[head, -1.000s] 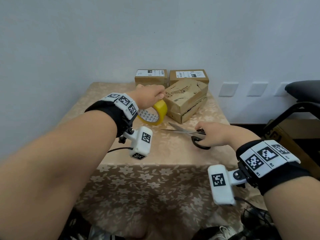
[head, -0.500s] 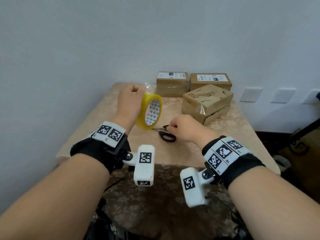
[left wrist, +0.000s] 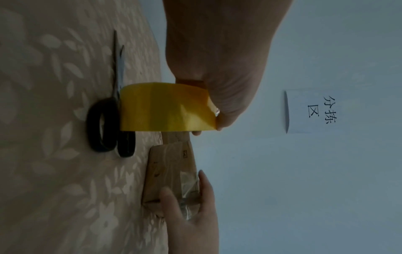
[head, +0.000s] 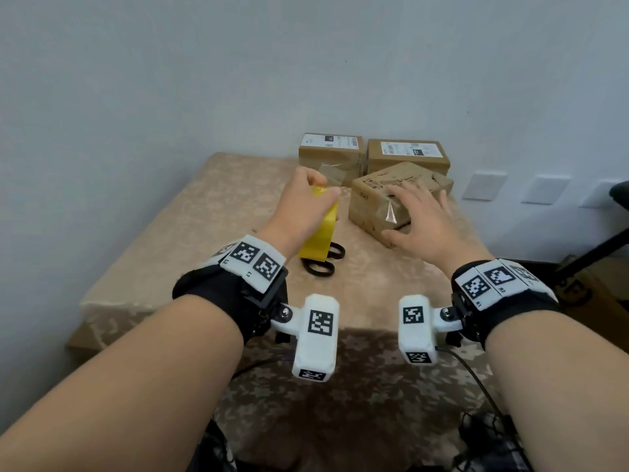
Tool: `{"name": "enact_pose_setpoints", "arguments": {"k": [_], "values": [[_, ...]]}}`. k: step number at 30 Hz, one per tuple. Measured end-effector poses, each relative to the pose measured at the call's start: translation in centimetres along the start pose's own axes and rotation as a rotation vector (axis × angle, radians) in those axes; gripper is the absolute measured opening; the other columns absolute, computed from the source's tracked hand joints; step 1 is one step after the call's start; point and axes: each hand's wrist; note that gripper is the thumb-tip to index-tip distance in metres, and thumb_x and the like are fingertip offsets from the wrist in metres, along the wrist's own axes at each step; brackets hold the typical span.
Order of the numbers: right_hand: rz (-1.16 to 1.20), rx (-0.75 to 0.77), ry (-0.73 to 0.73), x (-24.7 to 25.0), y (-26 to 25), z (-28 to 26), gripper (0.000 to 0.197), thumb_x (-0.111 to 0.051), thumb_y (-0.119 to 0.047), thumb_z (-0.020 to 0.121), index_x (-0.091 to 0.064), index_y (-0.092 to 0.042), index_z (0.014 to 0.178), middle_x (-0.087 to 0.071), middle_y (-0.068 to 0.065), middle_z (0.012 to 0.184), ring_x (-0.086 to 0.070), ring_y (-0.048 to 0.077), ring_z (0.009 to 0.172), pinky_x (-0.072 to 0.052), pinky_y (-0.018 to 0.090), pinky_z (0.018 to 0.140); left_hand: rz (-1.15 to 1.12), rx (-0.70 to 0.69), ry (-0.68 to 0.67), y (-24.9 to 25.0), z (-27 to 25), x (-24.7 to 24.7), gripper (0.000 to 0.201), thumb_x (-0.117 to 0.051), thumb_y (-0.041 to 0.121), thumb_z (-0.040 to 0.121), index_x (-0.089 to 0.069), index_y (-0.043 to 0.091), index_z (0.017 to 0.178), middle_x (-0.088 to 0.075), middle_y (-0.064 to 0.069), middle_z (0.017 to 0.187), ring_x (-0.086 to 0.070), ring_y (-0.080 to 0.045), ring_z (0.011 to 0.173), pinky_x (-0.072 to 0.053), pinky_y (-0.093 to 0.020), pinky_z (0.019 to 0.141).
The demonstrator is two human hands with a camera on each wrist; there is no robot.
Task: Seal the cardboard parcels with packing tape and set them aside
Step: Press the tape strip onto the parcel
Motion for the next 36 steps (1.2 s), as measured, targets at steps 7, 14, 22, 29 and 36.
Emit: {"name": "enact_pose_setpoints", "arguments": {"k": [7, 14, 22, 29, 36], "values": [[0.049, 0.217, 0.315, -0.8, -0.8, -0.1, 0.016, -0.068, -0.012, 0.084, -0.061, -0.009, 0.099, -0.063, 0.009, 0.107, -0.057, 0.031, 0.1, -0.046, 0.041, 0.086, 0.045, -0.02, 0.013, -0.4, 0.5, -0.4, 0.016, -0.059, 0.024, 0.091, -0.043, 0.025, 0.094, -0.057, -0.009, 0.11, -0.064, -0.023, 0.09, -0.055, -0.038, 0.079], [0.004, 0.214, 0.353, -0.9, -1.7, 0.3, 0.004, -0.067, -0.014, 0.084, -0.066, -0.013, 0.08, -0.067, 0.003, 0.097, -0.058, 0.032, 0.091, -0.046, 0.041, 0.08, 0.073, -0.04, 0.048, -0.5, 0.5, -0.8, 0.017, -0.059, 0.027, 0.089, -0.044, 0.024, 0.096, -0.053, 0.002, 0.101, -0.059, -0.027, 0.102, -0.049, -0.046, 0.092], [0.023, 0.114, 0.148, -0.4, -1.6, -0.2, 0.01, -0.069, -0.02, 0.083, -0.064, -0.015, 0.089, -0.055, 0.005, 0.131, -0.041, 0.031, 0.125, -0.029, 0.038, 0.104, 0.033, -0.035, 0.008, -0.6, 0.5, -1.4, 0.018, -0.059, 0.031, 0.087, -0.041, 0.032, 0.089, -0.051, -0.002, 0.107, -0.062, -0.032, 0.099, -0.051, -0.055, 0.087], [0.324, -0.054, 0.168, 0.4, -1.1, 0.6, 0.049, -0.034, -0.051, 0.096, -0.043, -0.022, 0.135, -0.056, 0.002, 0.131, -0.047, 0.025, 0.126, -0.032, 0.049, 0.109, 0.047, -0.045, -0.004, -0.6, 0.6, -1.9, 0.018, -0.058, 0.031, 0.086, -0.04, 0.036, 0.087, -0.051, -0.001, 0.108, -0.06, -0.031, 0.101, -0.051, -0.054, 0.087], [-0.093, -0.105, 0.076, -1.4, -1.7, 1.7, 0.047, -0.034, -0.039, 0.101, -0.04, -0.018, 0.142, -0.038, 0.005, 0.149, -0.023, 0.031, 0.141, -0.023, 0.05, 0.115, 0.052, -0.051, 0.001, -0.5, 0.1, -1.7, 0.018, -0.058, 0.029, 0.087, -0.04, 0.034, 0.088, -0.051, -0.003, 0.107, -0.06, -0.032, 0.101, -0.05, -0.055, 0.088]]}}
Point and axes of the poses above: each hand's wrist, its own z-axis towards the middle knuckle, its own x-axis out of the back of the hand, y = z × x
